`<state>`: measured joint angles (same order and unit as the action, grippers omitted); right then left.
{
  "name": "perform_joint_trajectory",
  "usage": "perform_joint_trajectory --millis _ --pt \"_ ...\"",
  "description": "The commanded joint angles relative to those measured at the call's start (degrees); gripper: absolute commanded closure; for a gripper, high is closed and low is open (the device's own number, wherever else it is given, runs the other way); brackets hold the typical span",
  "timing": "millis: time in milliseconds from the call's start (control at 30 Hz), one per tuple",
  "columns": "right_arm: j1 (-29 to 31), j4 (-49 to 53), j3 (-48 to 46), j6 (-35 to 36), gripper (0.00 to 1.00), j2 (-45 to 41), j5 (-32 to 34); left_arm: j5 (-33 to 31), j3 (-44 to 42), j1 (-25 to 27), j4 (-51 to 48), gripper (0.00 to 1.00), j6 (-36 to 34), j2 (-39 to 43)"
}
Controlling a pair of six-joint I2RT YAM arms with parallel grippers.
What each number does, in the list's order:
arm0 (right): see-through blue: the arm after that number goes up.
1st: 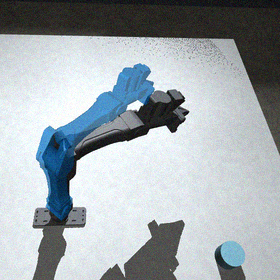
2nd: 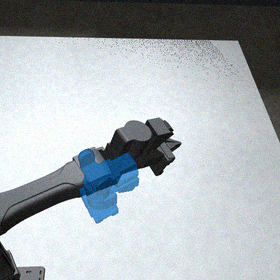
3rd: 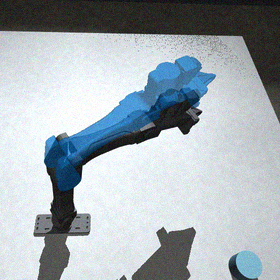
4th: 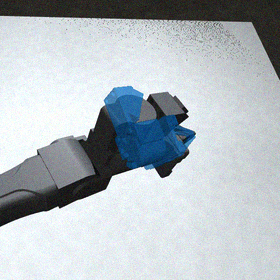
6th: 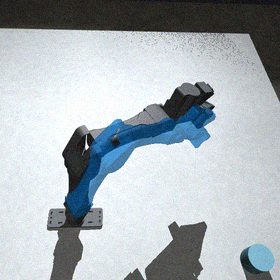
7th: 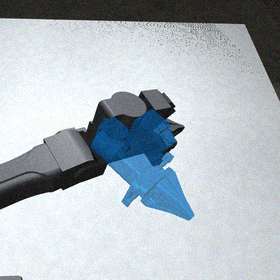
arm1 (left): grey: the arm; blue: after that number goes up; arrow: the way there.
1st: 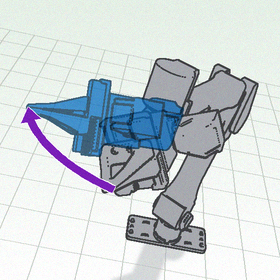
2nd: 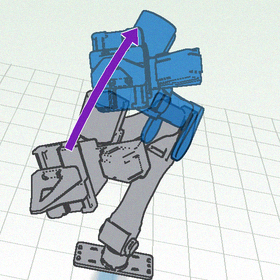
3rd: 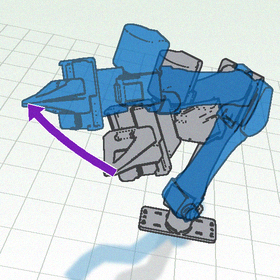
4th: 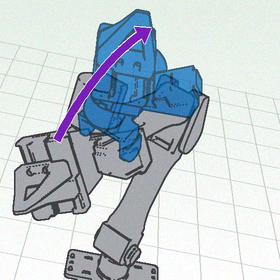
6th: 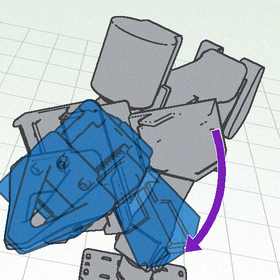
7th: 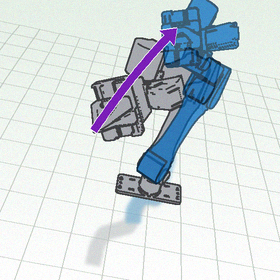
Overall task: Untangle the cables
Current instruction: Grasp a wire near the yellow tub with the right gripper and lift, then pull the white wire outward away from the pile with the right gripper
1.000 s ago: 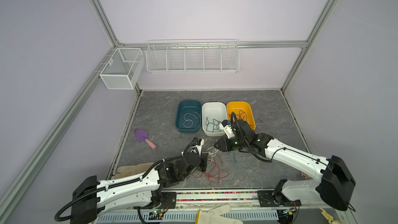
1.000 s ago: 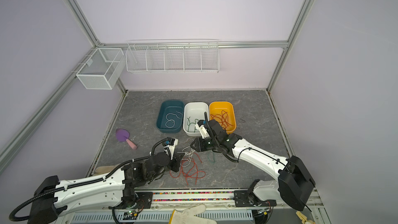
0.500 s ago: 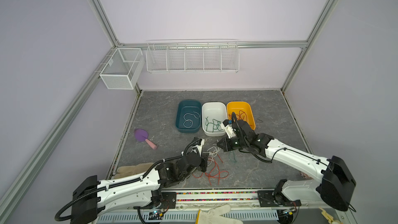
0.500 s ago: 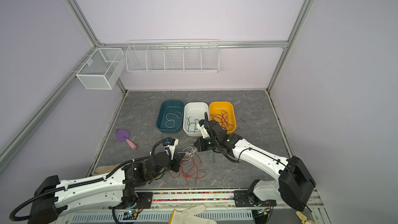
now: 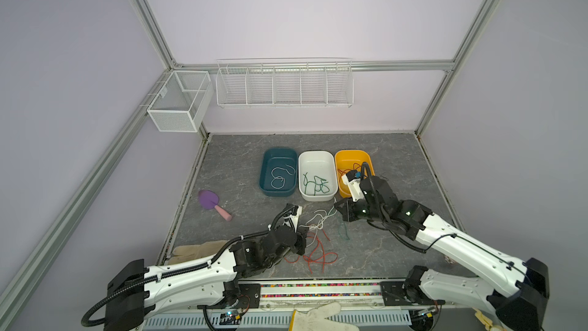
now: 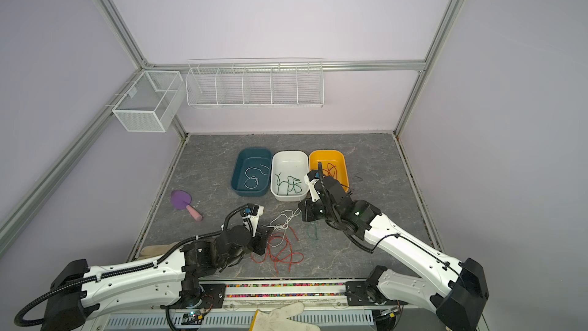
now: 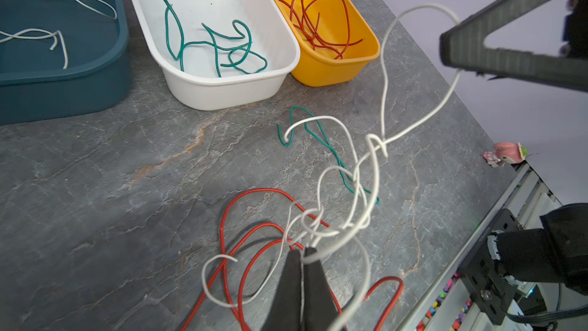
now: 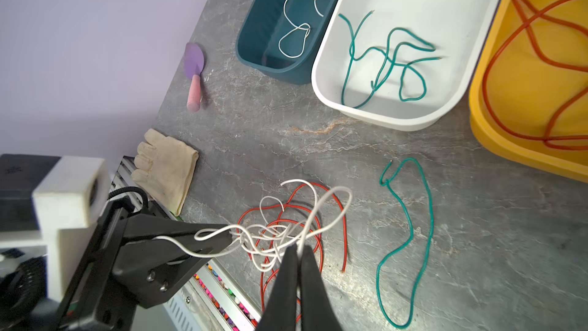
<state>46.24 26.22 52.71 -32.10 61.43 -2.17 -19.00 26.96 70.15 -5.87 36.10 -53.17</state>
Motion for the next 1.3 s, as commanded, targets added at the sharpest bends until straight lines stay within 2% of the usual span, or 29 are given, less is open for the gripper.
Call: perform_joint_trajectory --millis 0,233,433,667,1033,1200,1267 --pt "0.2 4.4 2.1 1.6 0.94 -3.0 4.2 0.7 -1.0 0.1 1.0 0.89 1.2 -0.3" --pt "0.2 6.4 4.7 3.1 0.94 -4.9 1.3 2.3 -0.9 0.1 2.1 0.71 1.0 -1.9" --pt "0.2 6.1 6.4 5.1 0.93 -7.3 -2.2 3.7 -0.7 0.1 3.3 0.60 0.7 -3.2" --pt "0.2 7.6 10.6 7.0 0.93 -10.4 -2.6 7.1 -1.5 0.1 6.4 0.41 0.2 -4.5" --pt "0.3 8.4 19.3 8.6 0.93 -10.6 -8.2 14.4 -5.5 0.1 19.5 0.14 -0.5 -6.3" --pt "0.2 6.6 19.1 7.4 0.93 -10.7 -11.3 17.2 -7.3 0.2 28.4 0.01 -0.7 -8.1" --pt "0.2 6.0 18.5 7.1 0.93 -10.6 -12.3 18.0 -7.4 0.3 30.7 0.01 -1.1 -9.2"
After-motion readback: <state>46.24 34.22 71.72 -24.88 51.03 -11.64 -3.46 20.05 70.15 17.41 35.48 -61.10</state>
